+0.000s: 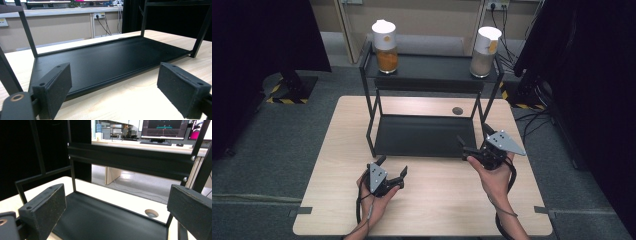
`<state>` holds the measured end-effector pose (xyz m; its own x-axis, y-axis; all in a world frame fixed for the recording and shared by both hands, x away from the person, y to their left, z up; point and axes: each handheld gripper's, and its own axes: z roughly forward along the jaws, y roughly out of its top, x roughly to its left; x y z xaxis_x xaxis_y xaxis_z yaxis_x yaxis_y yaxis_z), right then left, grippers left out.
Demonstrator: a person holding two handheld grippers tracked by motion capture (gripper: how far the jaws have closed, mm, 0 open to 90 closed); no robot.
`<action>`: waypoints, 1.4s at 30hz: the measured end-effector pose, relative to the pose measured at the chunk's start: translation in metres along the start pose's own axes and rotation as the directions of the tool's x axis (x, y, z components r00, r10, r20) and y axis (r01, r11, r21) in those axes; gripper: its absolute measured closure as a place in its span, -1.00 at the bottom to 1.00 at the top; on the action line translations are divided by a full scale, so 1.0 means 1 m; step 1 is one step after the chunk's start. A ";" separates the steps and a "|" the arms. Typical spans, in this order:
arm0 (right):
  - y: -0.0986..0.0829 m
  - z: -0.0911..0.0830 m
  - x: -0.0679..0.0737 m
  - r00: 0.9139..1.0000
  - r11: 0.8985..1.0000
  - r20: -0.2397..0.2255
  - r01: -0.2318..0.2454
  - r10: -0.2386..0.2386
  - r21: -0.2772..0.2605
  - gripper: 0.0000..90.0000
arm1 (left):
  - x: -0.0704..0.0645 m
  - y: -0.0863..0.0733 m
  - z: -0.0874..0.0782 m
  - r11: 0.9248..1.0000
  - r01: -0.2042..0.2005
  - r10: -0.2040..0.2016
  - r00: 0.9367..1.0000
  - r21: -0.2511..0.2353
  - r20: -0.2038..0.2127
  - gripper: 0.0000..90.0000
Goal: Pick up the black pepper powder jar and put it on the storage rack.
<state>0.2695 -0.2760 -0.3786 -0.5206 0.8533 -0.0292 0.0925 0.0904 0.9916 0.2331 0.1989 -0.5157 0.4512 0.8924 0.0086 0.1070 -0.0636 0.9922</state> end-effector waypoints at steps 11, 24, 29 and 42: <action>-0.022 -0.001 0.001 1.000 0.999 -0.006 -0.025 0.025 0.030 -0.94 | 0.000 0.000 0.000 1.000 0.001 -0.001 1.000 -0.001 0.000 -0.74; -0.042 -0.005 0.001 0.999 0.996 -0.008 -0.043 0.044 0.081 -0.94 | 0.000 0.000 0.000 1.000 0.002 -0.002 1.000 -0.002 -0.001 -0.74; -0.047 -0.007 0.000 0.999 0.995 -0.003 -0.049 0.050 0.091 -0.94 | 0.000 0.000 0.000 1.000 0.001 -0.001 1.000 -0.002 0.000 -0.74; -0.066 -0.009 0.001 0.998 0.988 -0.011 -0.057 0.060 0.145 -0.94 | 0.000 0.000 0.000 1.000 0.000 0.000 1.000 -0.002 0.000 -0.74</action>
<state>0.2558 -0.2859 -0.4428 -0.5236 0.8514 0.0313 0.2441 0.1147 0.9630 0.2328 0.1990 -0.5161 0.4511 0.8924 0.0089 0.1050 -0.0630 0.9925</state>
